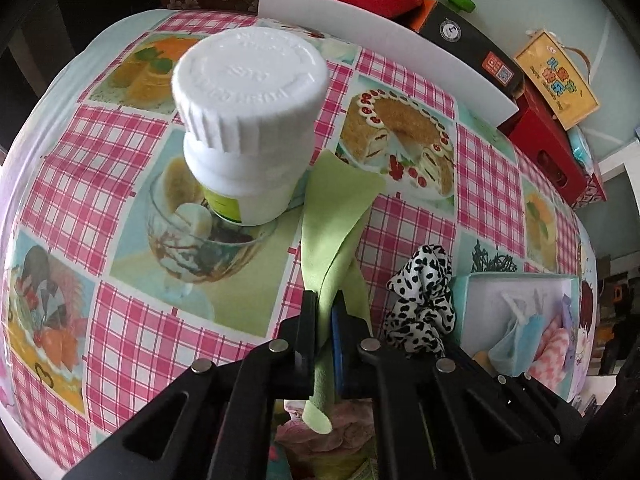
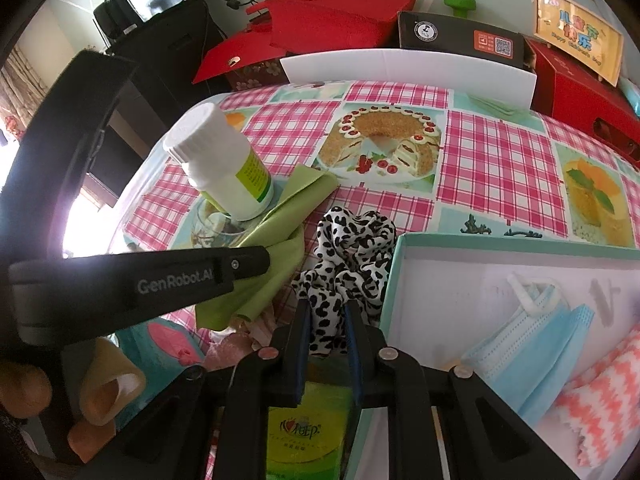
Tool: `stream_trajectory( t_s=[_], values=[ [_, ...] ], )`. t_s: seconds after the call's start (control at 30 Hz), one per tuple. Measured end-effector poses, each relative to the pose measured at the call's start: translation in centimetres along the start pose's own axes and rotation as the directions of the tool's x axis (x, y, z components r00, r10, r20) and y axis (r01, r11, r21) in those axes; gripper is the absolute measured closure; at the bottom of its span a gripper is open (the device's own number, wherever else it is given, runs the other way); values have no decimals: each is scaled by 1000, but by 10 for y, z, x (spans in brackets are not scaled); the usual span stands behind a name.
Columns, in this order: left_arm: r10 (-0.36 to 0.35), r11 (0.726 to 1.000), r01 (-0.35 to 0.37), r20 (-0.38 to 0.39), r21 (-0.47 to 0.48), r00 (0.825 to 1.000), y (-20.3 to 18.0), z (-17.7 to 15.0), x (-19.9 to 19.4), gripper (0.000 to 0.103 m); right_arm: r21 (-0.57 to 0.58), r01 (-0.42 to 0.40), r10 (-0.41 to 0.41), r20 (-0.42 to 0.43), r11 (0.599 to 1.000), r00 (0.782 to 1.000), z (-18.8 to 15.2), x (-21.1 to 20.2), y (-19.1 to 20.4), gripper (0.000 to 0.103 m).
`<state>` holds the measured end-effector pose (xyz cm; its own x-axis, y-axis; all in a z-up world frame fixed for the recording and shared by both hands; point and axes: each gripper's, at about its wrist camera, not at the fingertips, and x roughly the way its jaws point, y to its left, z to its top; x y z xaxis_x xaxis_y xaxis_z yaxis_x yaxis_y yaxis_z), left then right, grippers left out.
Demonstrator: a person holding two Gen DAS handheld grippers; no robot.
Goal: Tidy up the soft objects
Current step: 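Lift and carry the green cloth and scrunchie with both grippers over the tray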
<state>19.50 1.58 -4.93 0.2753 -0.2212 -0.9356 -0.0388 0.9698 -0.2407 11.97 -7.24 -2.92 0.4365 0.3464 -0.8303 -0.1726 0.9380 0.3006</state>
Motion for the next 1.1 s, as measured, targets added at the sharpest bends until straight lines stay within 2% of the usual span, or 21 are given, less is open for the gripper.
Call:
stream_trajectory(
  t_s=[0.63,0.93,1.03,1.1],
  values=[
    [-67,997,70,89,-31,994,14,-3,-48,97,26,-57,55,51,998,997,3,-20,-6,90],
    [-96,995,101,187,-18,978,13,-5,-87,97,30,-73,69,129,997,989,7,-53,-7,90],
    [-93,995,97,194,-8,976,11,-4,-91,97,31,-79,73,157,996,985,8,-64,-8,90],
    [-84,996,86,171,-4,982,9,-3,-83,97,35,-82,75,169,996,983,7,-69,-10,90]
  ],
)
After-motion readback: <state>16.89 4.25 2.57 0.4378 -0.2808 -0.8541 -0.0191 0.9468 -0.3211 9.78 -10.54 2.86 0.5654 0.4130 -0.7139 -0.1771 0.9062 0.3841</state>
